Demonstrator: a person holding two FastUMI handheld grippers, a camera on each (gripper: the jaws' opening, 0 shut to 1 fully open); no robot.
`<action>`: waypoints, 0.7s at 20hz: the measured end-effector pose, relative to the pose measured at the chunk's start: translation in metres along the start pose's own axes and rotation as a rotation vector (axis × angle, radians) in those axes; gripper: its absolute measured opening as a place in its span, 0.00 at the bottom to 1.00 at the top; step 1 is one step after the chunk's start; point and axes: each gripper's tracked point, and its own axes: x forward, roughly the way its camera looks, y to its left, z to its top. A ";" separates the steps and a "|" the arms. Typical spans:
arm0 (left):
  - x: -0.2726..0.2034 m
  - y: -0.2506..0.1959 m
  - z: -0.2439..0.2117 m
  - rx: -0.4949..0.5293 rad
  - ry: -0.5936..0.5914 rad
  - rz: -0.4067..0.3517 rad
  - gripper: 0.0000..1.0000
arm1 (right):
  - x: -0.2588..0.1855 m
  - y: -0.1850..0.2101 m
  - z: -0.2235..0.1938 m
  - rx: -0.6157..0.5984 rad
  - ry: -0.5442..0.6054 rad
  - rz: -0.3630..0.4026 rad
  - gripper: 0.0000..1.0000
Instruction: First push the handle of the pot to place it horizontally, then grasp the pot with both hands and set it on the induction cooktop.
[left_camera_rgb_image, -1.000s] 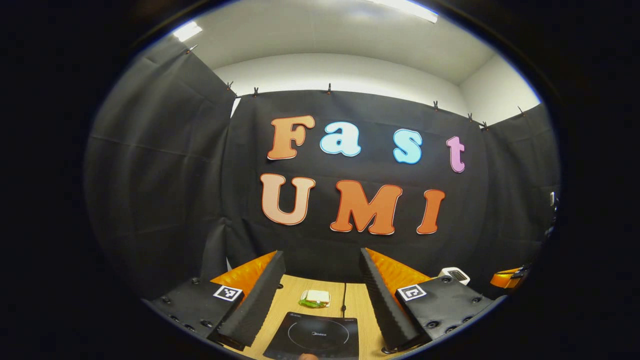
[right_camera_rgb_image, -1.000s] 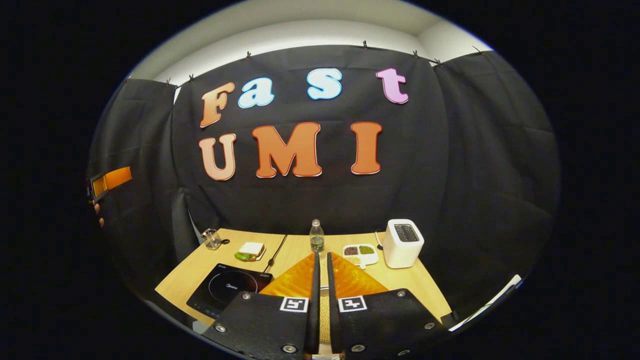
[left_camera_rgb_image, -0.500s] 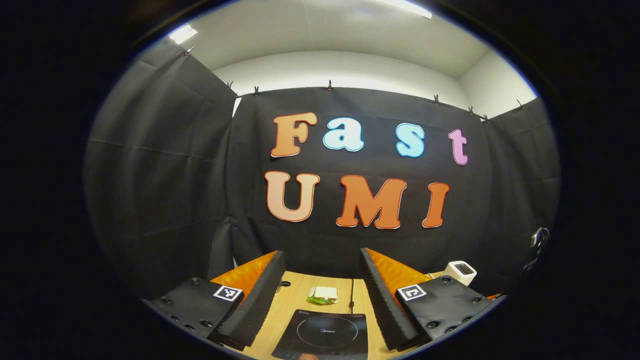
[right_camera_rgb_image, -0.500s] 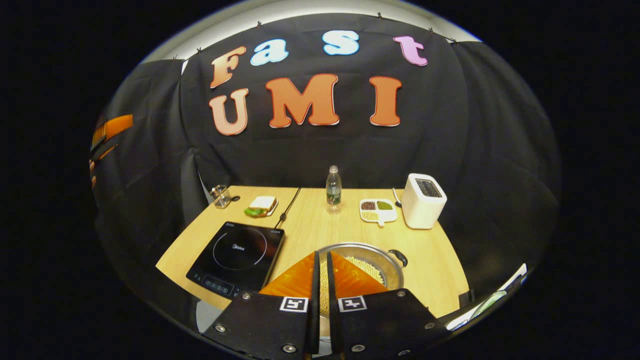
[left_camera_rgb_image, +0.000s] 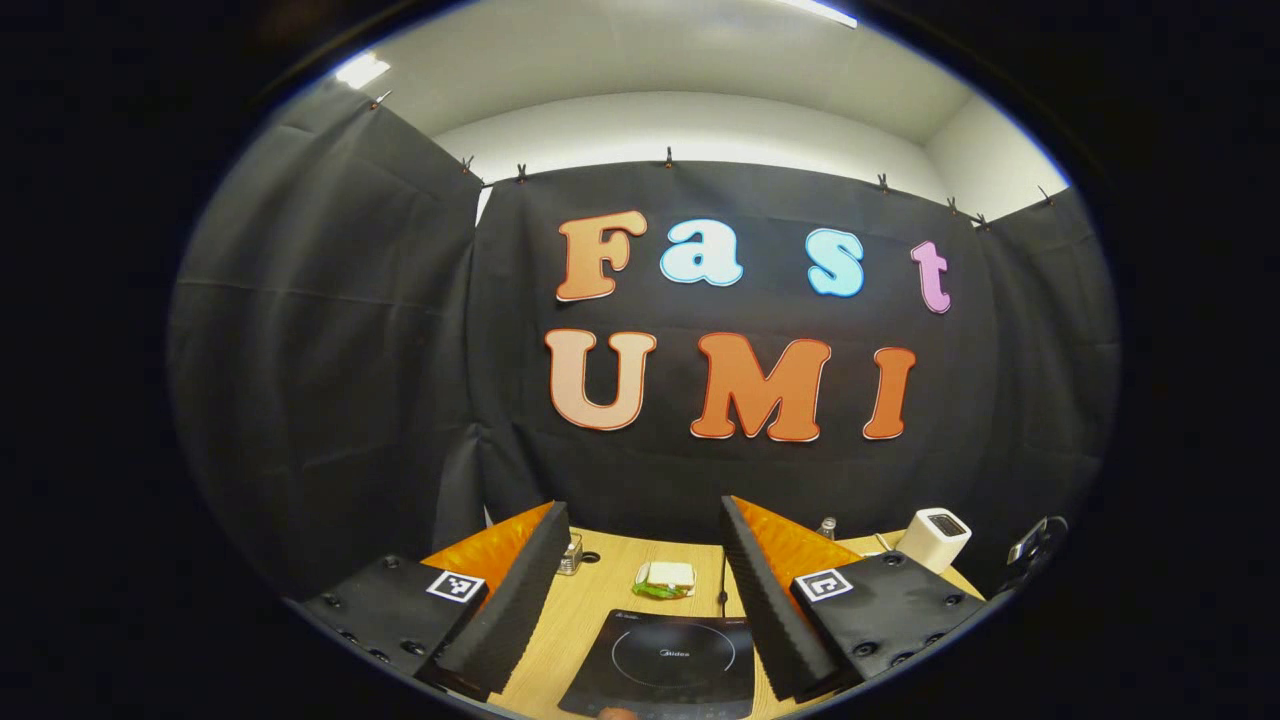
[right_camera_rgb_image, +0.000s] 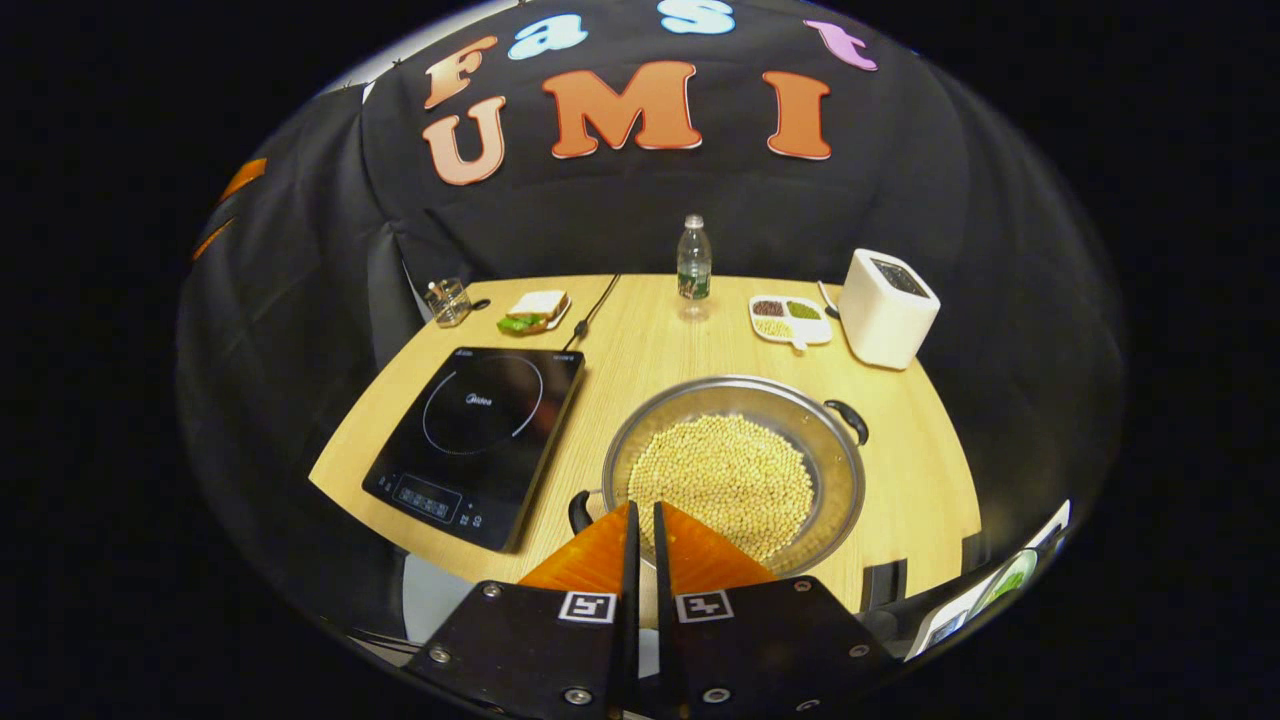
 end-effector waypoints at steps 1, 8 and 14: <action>0.001 0.002 -0.003 0.000 0.009 0.006 0.97 | 0.006 0.001 -0.009 -0.001 0.030 0.003 0.08; 0.005 0.020 -0.014 0.001 0.033 0.043 0.97 | 0.027 0.006 -0.066 -0.019 0.174 0.020 0.08; 0.002 0.035 -0.032 0.012 0.065 0.066 0.97 | 0.050 0.015 -0.090 -0.033 0.250 0.036 0.08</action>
